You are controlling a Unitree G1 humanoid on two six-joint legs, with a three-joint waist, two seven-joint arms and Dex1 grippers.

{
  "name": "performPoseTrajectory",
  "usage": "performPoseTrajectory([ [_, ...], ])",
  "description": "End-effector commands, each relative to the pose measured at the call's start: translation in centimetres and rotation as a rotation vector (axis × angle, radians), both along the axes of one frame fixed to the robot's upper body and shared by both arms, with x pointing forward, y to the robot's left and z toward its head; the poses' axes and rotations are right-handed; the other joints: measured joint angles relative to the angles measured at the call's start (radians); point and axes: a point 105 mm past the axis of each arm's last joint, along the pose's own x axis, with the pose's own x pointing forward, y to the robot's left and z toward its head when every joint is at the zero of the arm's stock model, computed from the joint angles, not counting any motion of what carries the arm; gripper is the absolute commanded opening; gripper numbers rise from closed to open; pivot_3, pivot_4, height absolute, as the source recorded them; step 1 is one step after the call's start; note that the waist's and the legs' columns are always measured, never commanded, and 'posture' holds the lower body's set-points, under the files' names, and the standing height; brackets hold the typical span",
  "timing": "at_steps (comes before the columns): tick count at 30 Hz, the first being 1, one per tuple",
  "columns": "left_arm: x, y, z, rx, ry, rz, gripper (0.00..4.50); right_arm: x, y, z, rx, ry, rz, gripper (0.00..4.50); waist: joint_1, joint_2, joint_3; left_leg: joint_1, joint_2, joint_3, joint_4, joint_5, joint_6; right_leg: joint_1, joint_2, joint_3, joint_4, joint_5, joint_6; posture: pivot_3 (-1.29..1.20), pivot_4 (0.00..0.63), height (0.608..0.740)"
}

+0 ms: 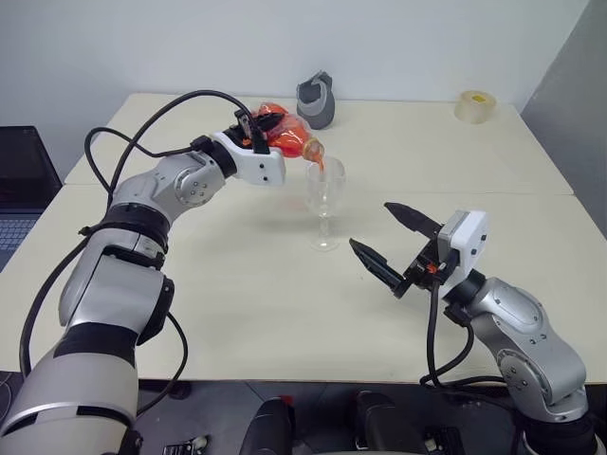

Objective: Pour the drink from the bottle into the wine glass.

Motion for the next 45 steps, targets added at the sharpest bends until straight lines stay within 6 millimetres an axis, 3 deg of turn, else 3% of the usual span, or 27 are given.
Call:
performPoseTrajectory([
  [1,-0.05,0.4,2.67,-0.027,-0.078,0.013,0.79,-0.81,0.12,1.25,0.014,-0.063,0.017,4.5,0.0,0.0,0.0,0.0,0.0,0.0,0.0,0.0,0.0,0.0,0.0,0.0,0.0,0.0,0.0,0.0,0.15,0.74],
  [45,0.12,0.7,2.83,0.006,-0.101,0.031,0.79,-0.89,0.21,1.34,0.035,-0.068,0.001,4.5,0.0,0.0,0.0,0.0,0.0,0.001,0.0,0.0,0.0,0.0,0.0,0.0,0.0,0.0,0.0,0.0,0.15,0.74],
])
